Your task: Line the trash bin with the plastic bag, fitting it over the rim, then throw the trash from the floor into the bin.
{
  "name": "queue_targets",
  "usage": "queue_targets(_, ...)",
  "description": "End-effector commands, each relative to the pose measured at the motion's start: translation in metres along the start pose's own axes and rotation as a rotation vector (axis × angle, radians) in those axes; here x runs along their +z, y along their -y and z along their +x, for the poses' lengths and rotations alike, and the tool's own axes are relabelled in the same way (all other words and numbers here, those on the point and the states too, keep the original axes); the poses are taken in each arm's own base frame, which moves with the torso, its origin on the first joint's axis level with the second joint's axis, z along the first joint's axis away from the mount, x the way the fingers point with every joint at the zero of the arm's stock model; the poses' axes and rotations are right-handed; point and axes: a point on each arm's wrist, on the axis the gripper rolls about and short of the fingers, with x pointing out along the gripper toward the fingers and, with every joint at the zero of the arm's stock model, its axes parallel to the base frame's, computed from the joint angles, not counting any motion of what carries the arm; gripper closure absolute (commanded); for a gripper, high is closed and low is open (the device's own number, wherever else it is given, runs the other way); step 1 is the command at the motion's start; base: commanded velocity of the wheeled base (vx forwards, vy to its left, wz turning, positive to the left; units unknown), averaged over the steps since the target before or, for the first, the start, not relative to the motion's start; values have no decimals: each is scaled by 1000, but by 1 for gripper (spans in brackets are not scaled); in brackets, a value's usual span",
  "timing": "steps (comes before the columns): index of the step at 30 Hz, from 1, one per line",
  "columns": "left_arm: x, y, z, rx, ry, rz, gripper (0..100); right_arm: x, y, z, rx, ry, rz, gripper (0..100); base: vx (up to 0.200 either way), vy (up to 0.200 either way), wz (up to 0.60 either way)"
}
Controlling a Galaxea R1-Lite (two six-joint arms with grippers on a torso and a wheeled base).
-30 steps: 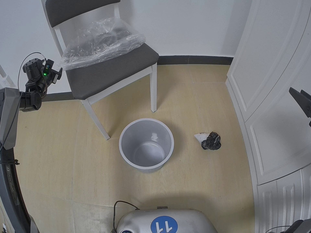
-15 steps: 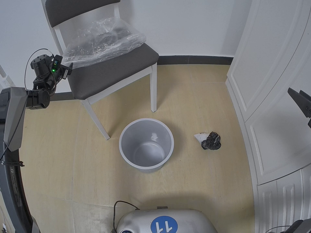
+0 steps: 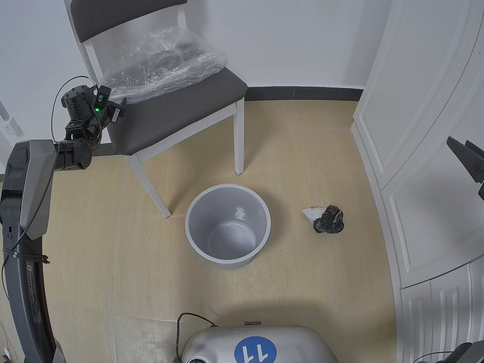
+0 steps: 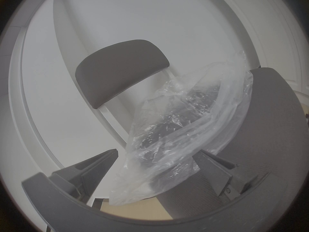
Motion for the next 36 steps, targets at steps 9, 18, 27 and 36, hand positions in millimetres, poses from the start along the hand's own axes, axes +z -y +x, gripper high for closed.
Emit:
queue_targets(9,-3,7,1,-12,-4,-1,100,0,0,0,1,-1,0,0,0,0,0)
queue_targets(18,13,1,-2,4,34,-9,100,1,0,0,0,4,3,0,0,0,0)
queue_targets(27,79,-11,-19,37,129,-38,100,-1,-1,9,12,-9,35,0,0,0,0)
queue_targets(36,129,-27,-56,-9,134,-166,100,-9,-16,16,130,23,71,0,0,0,0)
